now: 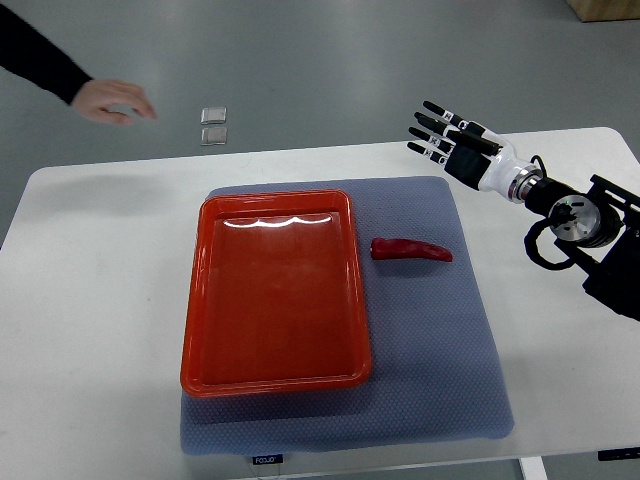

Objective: Place red pepper on red tray

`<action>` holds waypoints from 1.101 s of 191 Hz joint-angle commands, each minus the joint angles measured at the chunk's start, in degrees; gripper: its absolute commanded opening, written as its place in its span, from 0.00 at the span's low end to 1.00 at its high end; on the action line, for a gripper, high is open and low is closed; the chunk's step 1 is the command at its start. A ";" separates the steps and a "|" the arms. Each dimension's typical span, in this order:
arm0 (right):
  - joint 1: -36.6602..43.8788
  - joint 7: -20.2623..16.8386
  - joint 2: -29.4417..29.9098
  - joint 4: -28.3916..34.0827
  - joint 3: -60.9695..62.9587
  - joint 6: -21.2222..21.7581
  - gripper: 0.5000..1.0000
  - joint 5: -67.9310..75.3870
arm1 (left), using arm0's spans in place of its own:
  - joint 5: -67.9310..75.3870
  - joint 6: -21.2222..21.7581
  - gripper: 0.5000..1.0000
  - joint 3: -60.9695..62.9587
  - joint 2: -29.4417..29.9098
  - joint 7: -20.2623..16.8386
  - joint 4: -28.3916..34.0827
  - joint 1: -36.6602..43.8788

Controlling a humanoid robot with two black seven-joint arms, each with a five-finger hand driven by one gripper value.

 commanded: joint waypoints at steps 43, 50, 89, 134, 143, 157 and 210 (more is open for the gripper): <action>-0.05 -0.09 -0.10 -0.01 0.05 0.35 0.83 0.53 | 0.00 0.09 1.00 -0.06 0.00 0.00 -0.07 0.00; -0.05 -0.18 -0.10 -0.01 0.05 0.35 0.83 0.53 | 0.00 0.09 1.00 -0.06 0.00 0.00 0.02 0.00; -0.05 -0.09 -0.10 0.08 0.05 0.00 0.83 0.53 | 0.00 0.09 1.00 0.20 0.00 0.00 0.10 0.00; 0.04 -0.26 -0.19 0.26 -1.18 3.08 0.83 -0.62 | 0.00 0.09 1.00 0.02 0.00 0.00 0.02 0.00; 0.12 -0.26 -0.28 0.26 -1.27 3.52 0.83 -3.77 | 0.00 0.09 1.00 0.11 0.00 0.00 0.02 -0.09; 0.30 0.00 -0.98 0.35 -1.09 3.69 0.83 -11.08 | 0.00 0.09 1.00 0.11 0.00 0.00 0.10 0.00; 3.29 5.89 -5.82 1.93 -1.18 3.78 0.83 -49.57 | 0.00 0.18 1.00 0.11 0.00 0.00 0.10 0.00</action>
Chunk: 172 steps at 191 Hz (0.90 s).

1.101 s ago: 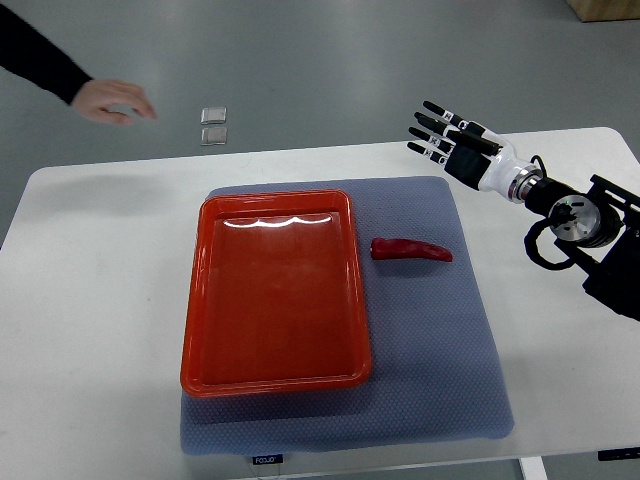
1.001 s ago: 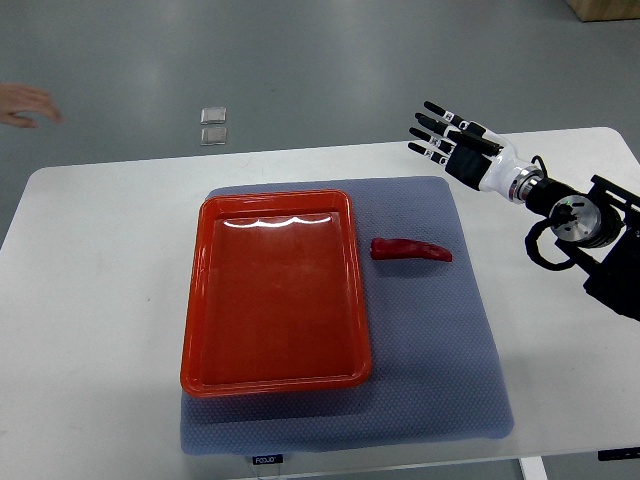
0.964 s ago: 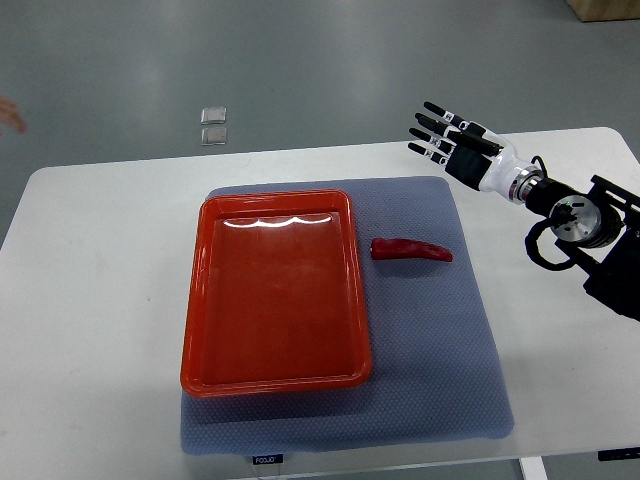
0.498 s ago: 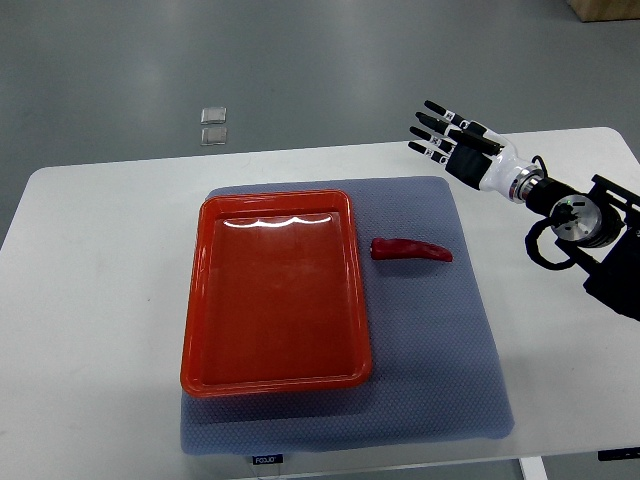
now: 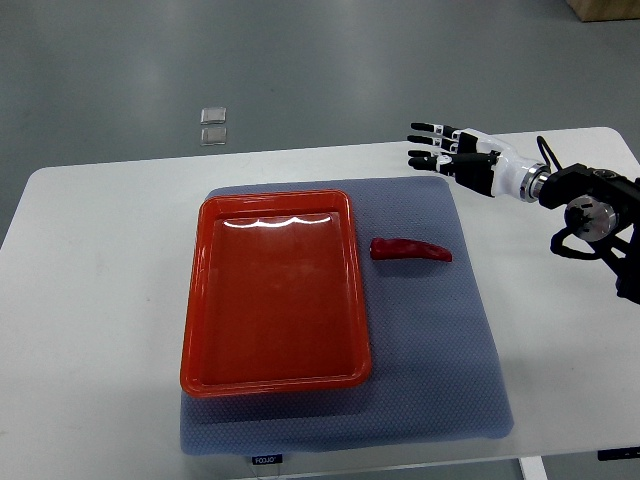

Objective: Place red pepper on red tray
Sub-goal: 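Lower the right hand onto the red pepper and close fingers around it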

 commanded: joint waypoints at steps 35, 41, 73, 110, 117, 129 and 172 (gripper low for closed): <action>2.19 5.63 -5.74 7.93 -0.66 -0.74 0.83 -39.08 | -0.05 0.00 1.00 0.01 0.00 0.01 -0.03 0.05; 2.28 5.63 -6.18 8.81 -1.01 -0.82 0.83 -41.82 | -0.05 0.00 1.00 0.01 0.00 0.01 -0.03 -0.04; 3.24 5.55 -6.62 12.33 -5.23 -3.37 0.83 -55.70 | 0.03 0.00 1.00 0.01 0.00 0.01 -0.03 0.05; 3.51 5.37 -5.65 15.84 -12.79 -7.06 0.83 -56.41 | -0.05 0.00 1.00 0.01 0.00 0.01 -0.03 0.05; 3.16 5.37 -5.22 16.37 -13.06 -7.15 0.83 -56.49 | 0.03 0.09 1.00 0.01 0.00 0.01 -0.03 0.05; 2.80 5.37 -4.78 16.54 -13.50 -7.24 0.83 -56.49 | 0.03 0.00 1.00 0.01 0.00 0.01 -0.03 -0.04; 2.10 5.37 -4.25 16.54 -13.76 -9.08 0.81 -56.49 | -0.05 0.00 1.00 0.01 0.00 0.01 -0.03 0.05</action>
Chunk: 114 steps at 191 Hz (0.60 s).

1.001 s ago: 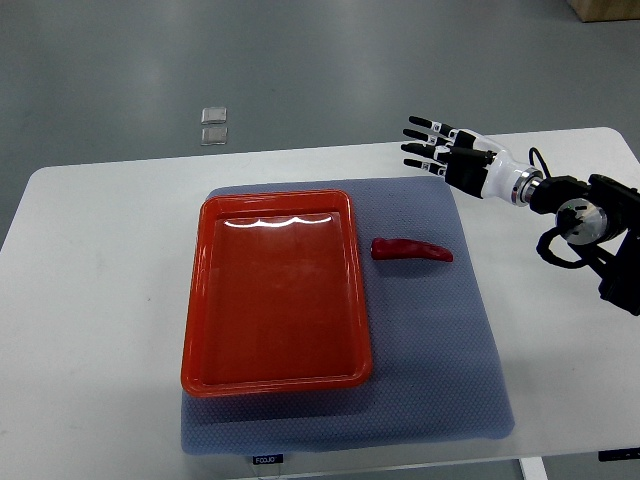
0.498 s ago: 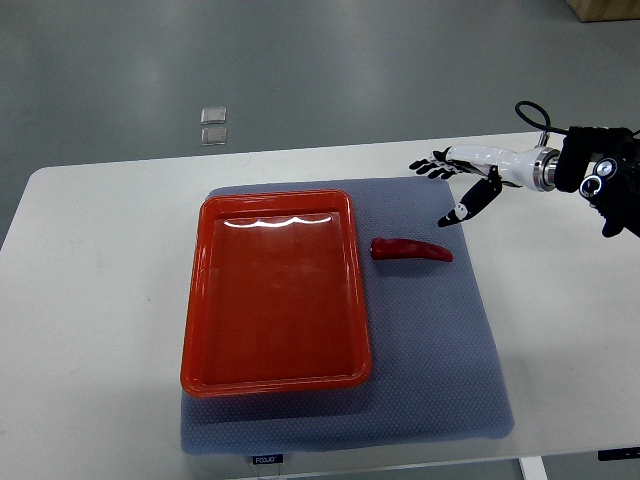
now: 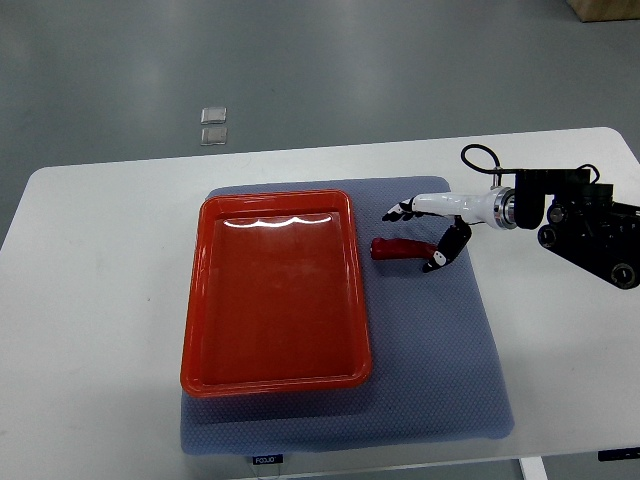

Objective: Place red pepper on red tray
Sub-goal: 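Lower the right hand onto the red pepper and close fingers around it, then lift the pepper with the right hand and carry it over the tray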

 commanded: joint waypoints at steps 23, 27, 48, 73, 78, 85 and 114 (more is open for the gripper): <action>-0.94 0.00 0.57 -0.24 -0.89 -3.72 0.60 -0.02 | 0.03 0.00 1.00 0.00 0.00 -0.01 -0.02 0.05; -0.94 0.00 0.66 -0.24 -1.33 -4.25 0.58 -0.11 | 0.03 0.00 1.00 0.00 0.00 -0.01 -0.02 -0.04; -0.85 -0.08 0.66 -0.59 -3.96 -6.89 0.40 -0.11 | 0.03 0.00 1.00 0.00 0.00 -0.01 -0.02 0.05; -1.03 -0.17 0.75 -0.76 -5.20 -8.65 0.38 -0.11 | -0.06 0.00 1.00 0.00 0.00 -0.01 -0.02 0.05; -1.03 -0.26 0.92 -1.03 -5.20 -8.74 0.36 -0.11 | -0.06 0.00 1.00 0.00 0.00 -0.01 -0.02 0.05; -1.03 -0.26 1.19 -1.38 -5.28 -8.74 0.33 -0.11 | -0.06 0.00 1.00 0.00 0.00 -0.01 -0.02 -0.04; -1.12 -0.26 1.72 -1.82 -5.20 -8.74 0.13 -0.11 | -0.06 0.00 1.00 0.00 0.00 -0.01 -0.02 0.05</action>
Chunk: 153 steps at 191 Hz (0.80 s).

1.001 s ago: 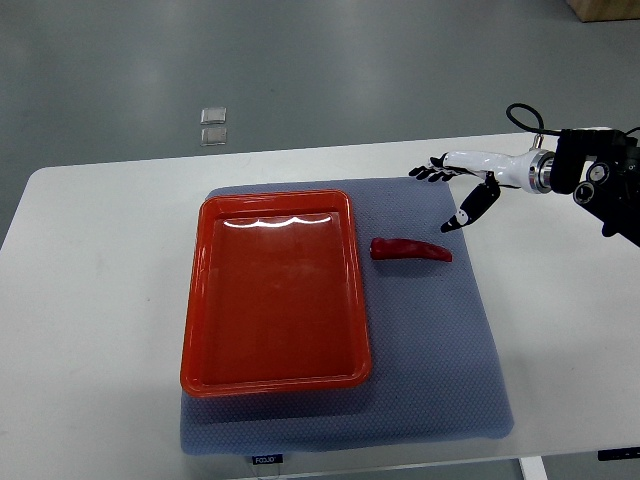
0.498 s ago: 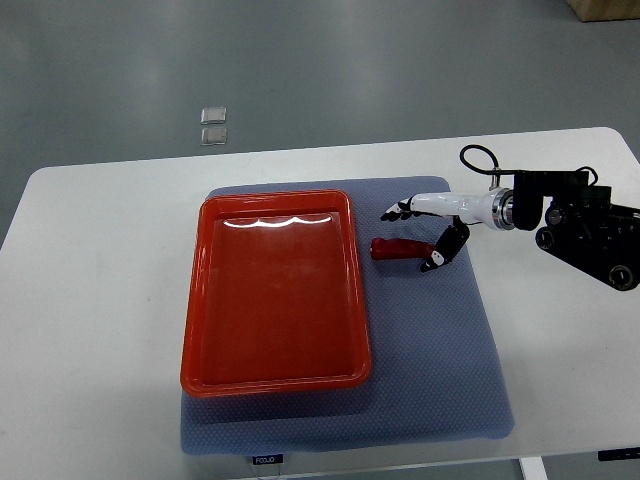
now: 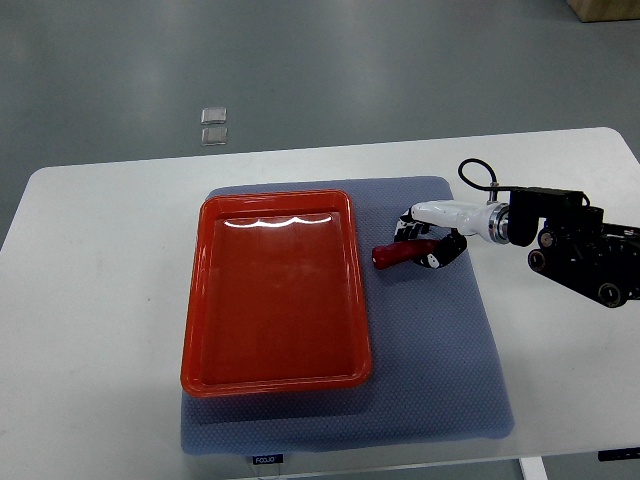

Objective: Place red pepper on red tray
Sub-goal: 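Lift the pepper with the right hand and carry it over the tray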

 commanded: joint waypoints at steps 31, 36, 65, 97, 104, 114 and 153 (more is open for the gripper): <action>0.41 -0.02 0.17 -0.19 0.06 0.09 0.02 0.00 | 0.02 0.00 1.00 0.00 0.00 0.01 -0.02 0.03; 0.41 -0.02 0.09 -0.19 0.06 0.09 0.01 0.00 | 0.02 0.00 1.00 0.00 0.00 0.01 -0.02 0.03; 0.50 -0.02 -0.09 -0.19 0.15 0.17 0.00 0.08 | 0.02 0.00 1.00 0.00 0.00 0.01 -0.02 0.03; 2.08 0.60 -0.71 -0.10 1.12 0.44 0.00 1.31 | 0.02 0.00 1.00 0.00 0.00 0.01 -0.01 0.03; 2.52 0.86 -0.71 -0.01 1.20 0.44 0.00 1.58 | -0.07 0.00 1.00 0.00 0.00 0.01 -0.02 0.03; 2.96 2.35 -0.53 0.25 1.38 0.44 0.00 1.93 | 0.02 0.00 1.00 0.00 0.00 0.10 -0.02 0.03; 5.68 7.01 0.35 2.80 1.29 0.44 0.00 2.19 | 0.02 0.00 1.00 0.00 0.00 0.01 0.07 0.03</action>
